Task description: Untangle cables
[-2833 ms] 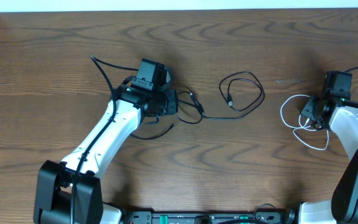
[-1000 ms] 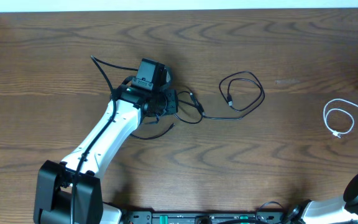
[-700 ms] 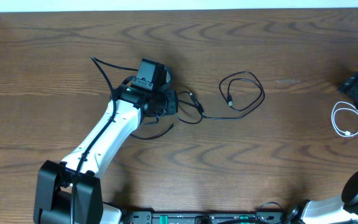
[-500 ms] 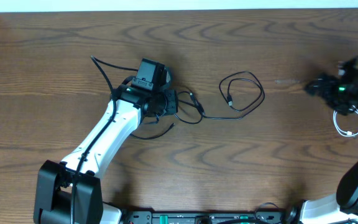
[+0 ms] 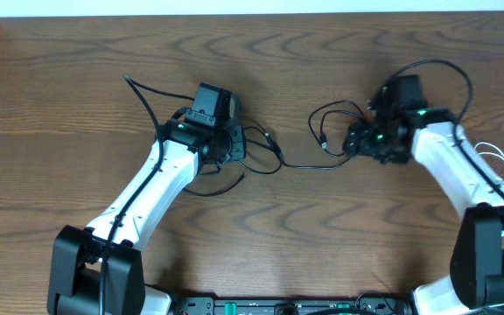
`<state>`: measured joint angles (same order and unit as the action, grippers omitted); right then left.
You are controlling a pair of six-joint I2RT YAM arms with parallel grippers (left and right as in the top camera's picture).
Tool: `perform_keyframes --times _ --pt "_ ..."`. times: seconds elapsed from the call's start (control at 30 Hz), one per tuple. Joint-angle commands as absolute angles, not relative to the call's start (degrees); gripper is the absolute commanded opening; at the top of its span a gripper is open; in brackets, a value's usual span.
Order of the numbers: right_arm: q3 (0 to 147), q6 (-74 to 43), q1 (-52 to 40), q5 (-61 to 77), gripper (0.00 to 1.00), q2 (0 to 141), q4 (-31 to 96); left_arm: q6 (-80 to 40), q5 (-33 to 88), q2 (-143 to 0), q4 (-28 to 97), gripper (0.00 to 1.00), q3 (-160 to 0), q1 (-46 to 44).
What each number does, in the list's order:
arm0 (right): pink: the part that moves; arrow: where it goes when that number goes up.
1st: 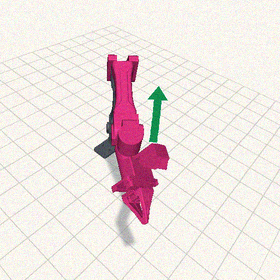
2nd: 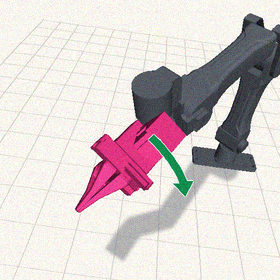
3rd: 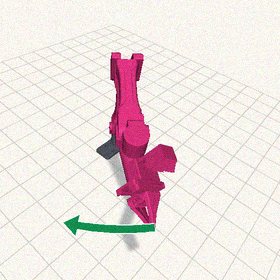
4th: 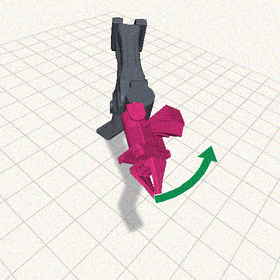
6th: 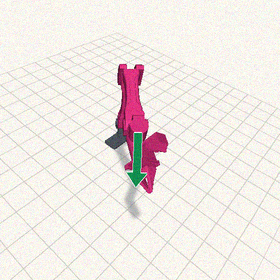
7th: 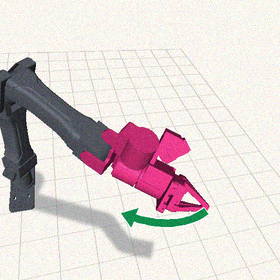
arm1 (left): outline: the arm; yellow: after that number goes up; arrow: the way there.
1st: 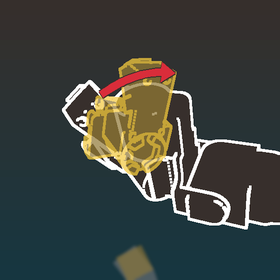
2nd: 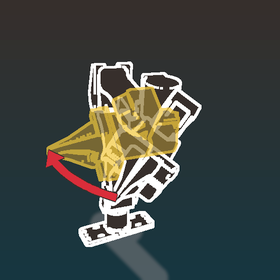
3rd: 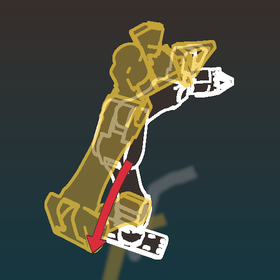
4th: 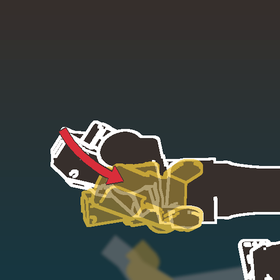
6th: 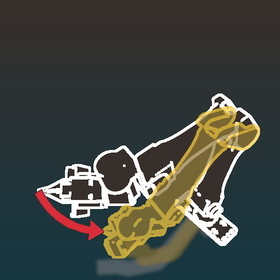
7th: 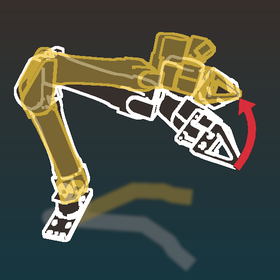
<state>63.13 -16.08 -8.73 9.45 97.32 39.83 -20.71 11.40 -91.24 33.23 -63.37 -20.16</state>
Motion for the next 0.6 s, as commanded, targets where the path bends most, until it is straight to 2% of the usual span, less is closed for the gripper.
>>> perform_keyframes --times 0.0,0.13,0.27,0.33,0.37,0.43,0.47,0.57 --pt "59.4 -24.0 -11.5 3.0 0.81 96.6 36.9 -19.9 9.6 -91.2 34.3 0.08 -64.0 -20.3" --pt "54.5 -28.4 -13.4 0.8 0.78 96.6 28.9 -19.9 9.6 -91.2 34.8 0.08 -64.0 -20.3" --pt "50.1 -31.0 -14.5 0.7 0.67 96.6 19.5 -19.9 9.6 -91.2 35.4 0.08 -64.0 -20.3" --pt "49.0 -32.3 -14.5 0.1 0.56 96.6 17.9 -19.9 9.6 -91.2 35.6 0.09 -64.0 -20.3" --pt "48.4 -33.2 -14.5 -0.1 0.45 96.6 17.2 -19.9 9.6 -91.2 35.7 0.08 -64.0 -20.3" --pt "48.2 -33.2 -14.5 -0.2 0.32 96.6 16.7 -19.9 9.6 -91.2 35.8 0.08 -64.0 -20.3" --pt "48.2 -33.2 -14.5 -1.6 0.20 96.6 16.7 -19.9 9.6 -91.2 35.8 0.08 -64.0 -20.3" --pt "48.4 -32.7 -13.4 -6.5 0.02 96.5 17.7 -19.9 9.6 -91.2 35.8 0.09 -64.0 -20.3"
